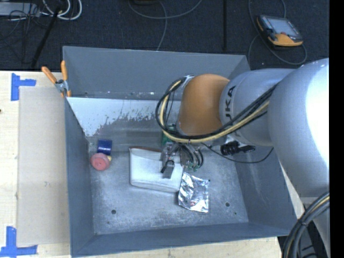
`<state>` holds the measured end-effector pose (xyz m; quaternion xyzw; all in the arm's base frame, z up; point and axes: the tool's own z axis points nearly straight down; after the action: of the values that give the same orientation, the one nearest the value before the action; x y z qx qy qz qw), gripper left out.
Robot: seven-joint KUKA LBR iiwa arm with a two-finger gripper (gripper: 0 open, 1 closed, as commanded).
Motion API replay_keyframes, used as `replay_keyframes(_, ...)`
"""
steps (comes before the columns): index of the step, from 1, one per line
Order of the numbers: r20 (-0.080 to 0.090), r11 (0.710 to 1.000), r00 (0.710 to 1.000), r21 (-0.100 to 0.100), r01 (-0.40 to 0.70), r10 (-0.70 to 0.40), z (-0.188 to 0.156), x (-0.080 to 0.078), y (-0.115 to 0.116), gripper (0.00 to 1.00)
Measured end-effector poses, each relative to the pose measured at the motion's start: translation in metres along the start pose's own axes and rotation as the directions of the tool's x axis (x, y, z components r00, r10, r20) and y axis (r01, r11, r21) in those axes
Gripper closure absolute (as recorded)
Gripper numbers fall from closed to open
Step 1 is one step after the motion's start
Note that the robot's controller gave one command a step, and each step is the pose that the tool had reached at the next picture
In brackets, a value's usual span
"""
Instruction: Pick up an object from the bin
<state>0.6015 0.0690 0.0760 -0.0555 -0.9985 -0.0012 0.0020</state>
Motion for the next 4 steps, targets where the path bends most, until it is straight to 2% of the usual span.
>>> replay_keyframes(1,0.013,1.000,1.000,0.000,0.012,-0.012,-0.126,0.002,-0.002,1.00)
replay_keyframes(2,0.005,1.000,1.000,0.001,0.012,-0.012,-0.121,0.004,-0.003,0.00)
replay_keyframes(3,-0.011,0.999,0.999,0.004,-0.046,0.046,0.007,0.025,0.001,0.00)
replay_keyframes(4,0.003,0.999,0.999,0.000,-0.047,0.047,0.000,0.020,0.002,1.00)
